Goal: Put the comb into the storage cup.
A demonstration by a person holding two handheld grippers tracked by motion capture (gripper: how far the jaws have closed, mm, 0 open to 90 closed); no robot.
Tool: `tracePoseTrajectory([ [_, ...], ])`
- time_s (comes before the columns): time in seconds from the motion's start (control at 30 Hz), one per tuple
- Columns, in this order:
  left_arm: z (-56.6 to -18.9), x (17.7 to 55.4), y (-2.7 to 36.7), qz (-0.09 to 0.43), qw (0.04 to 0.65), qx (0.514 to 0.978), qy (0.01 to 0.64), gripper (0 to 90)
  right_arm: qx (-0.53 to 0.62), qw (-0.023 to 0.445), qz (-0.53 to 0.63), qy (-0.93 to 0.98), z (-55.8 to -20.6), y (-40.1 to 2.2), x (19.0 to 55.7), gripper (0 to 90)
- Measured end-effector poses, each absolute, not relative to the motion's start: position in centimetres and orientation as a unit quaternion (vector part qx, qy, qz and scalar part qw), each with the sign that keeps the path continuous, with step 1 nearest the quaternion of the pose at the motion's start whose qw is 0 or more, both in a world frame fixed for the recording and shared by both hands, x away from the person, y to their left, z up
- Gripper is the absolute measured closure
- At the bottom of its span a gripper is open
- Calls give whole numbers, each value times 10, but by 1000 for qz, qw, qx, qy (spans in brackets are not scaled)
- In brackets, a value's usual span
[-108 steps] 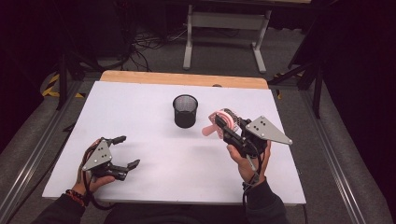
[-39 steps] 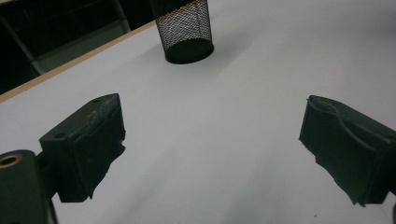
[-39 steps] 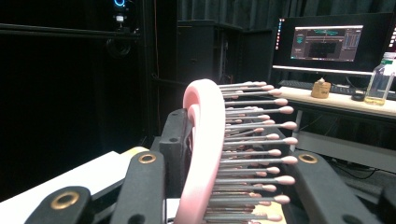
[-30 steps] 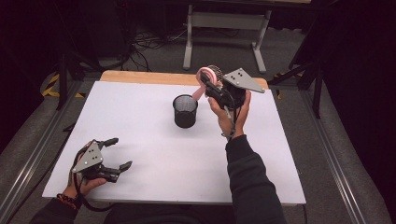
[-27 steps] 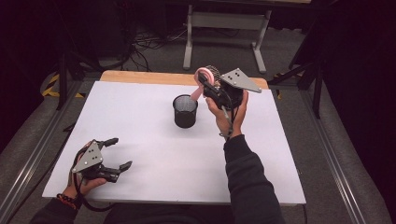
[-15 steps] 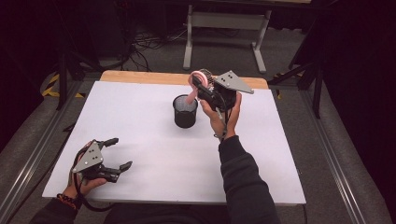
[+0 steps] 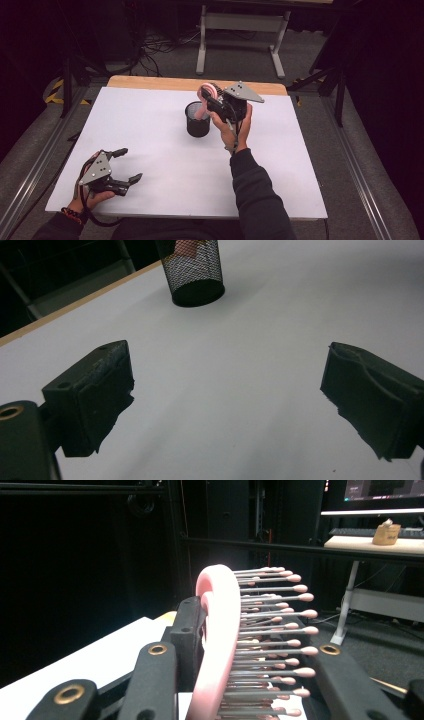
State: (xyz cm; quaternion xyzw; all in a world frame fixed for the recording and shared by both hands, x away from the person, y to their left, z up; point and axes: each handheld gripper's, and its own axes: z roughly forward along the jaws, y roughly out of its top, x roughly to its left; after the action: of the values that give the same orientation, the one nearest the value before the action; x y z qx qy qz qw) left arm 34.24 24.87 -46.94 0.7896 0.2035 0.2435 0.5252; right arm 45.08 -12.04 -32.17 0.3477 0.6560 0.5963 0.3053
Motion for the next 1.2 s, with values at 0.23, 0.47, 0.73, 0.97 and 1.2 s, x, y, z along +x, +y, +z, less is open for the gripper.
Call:
tracePoseTrajectory([
  [0.23, -470, 343, 248, 244, 525, 790, 204, 75, 356, 296, 593, 659, -331, -121, 454, 625],
  [0.47, -470, 343, 248, 245, 522, 792, 202, 75, 367, 283, 591, 660, -343, -120, 457, 624],
  [0.73, -470, 342, 248, 244, 522, 792, 202, 75, 374, 273, 585, 666, -350, -120, 459, 623],
  [0.97, -471, 343, 247, 244, 521, 793, 202, 76, 375, 272, 576, 673, -351, -118, 460, 622],
  [1.2, -470, 342, 248, 245, 521, 792, 203, 76, 374, 265, 577, 676, -352, -117, 461, 618],
])
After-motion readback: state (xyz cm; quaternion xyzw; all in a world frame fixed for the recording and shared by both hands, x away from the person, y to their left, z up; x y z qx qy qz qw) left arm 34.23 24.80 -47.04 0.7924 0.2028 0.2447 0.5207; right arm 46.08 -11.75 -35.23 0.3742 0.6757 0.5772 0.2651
